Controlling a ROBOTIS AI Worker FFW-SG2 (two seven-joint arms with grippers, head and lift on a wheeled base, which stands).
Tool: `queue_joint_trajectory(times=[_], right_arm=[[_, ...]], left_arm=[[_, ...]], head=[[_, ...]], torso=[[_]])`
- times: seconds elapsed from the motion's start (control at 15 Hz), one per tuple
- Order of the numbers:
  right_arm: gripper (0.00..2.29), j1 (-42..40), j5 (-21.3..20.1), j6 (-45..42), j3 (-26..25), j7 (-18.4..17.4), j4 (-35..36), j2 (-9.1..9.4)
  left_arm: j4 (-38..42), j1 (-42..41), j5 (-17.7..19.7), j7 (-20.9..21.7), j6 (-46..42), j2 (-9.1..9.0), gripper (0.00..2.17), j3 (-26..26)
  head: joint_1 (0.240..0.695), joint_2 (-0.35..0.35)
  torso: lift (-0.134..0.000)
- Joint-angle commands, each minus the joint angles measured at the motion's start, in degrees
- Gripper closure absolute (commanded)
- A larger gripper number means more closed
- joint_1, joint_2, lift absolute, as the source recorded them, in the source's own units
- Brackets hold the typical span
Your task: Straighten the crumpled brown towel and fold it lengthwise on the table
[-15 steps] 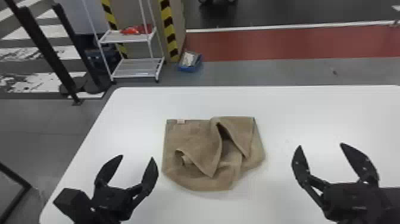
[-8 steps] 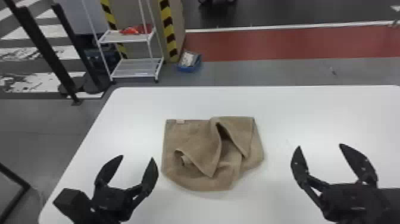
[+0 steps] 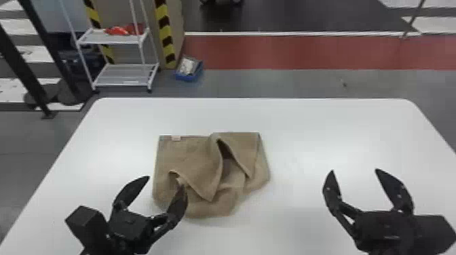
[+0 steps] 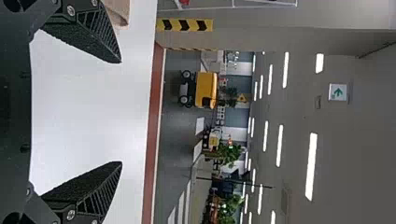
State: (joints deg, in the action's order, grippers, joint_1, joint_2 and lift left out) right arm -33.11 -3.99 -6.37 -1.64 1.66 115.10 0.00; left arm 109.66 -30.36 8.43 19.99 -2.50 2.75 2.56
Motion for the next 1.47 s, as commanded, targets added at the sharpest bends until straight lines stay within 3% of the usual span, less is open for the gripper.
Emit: queue_joint_trajectory(times=[0.0,0.07,0.33,0.6,0.87,1.07,1.2,1.33,1.4], right_arm=[[0.12,-0.73,0.13,-0.35,-1.88,0.01,0.04,0.05],[0.12,-0.90,0.30,-0.52,-2.14,0.01,0.04,0.05],[0.12,-1.25,0.13,-0.52,-2.05,0.01,0.39,0.05],[0.12,-1.96,0.13,-0.52,-2.14,0.01,1.36,0.05],[0.12,-2.05,0.13,-0.52,-2.05,0.01,1.27,0.05],[0.12,-1.96,0.13,-0.52,-2.05,0.01,1.18,0.05],[0.12,-1.87,0.13,-0.70,-1.88,0.01,1.01,0.05],[0.12,-1.78,0.13,-0.52,-1.70,0.10,0.66,0.05],[0.12,-1.69,0.13,-0.70,-1.70,0.10,0.66,0.05]], left_arm=[[-0.06,2.32,-2.45,0.49,3.69,0.06,0.07,-3.08],[-0.06,3.38,-3.68,0.49,4.57,0.06,0.07,-4.31],[-0.06,5.84,-7.46,0.49,7.38,0.06,0.07,-9.15],[-1.65,9.18,-9.48,-0.92,10.37,-0.56,0.08,-11.78],[-4.90,12.43,-12.73,-4.96,12.48,-1.35,0.16,-13.89],[-6.13,13.84,-12.91,-5.05,13.18,-1.35,0.42,-13.63],[-6.04,13.66,-13.00,-5.58,13.01,-1.26,0.75,-13.01],[-5.43,13.13,-13.00,-6.19,11.95,-0.91,1.26,-12.14],[-4.90,13.05,-13.00,-6.28,11.95,-0.91,1.68,-12.05]], head=[[0.695,-0.031],[0.695,-0.087],[0.695,-0.173],[0.695,-0.216],[0.695,-0.235],[0.695,-0.235],[0.695,-0.233],[0.695,-0.220],[0.695,-0.214]], torso=[[-0.120],[-0.120],[-0.120],[-0.120],[-0.120],[-0.120],[-0.120],[-0.120],[-0.120]])
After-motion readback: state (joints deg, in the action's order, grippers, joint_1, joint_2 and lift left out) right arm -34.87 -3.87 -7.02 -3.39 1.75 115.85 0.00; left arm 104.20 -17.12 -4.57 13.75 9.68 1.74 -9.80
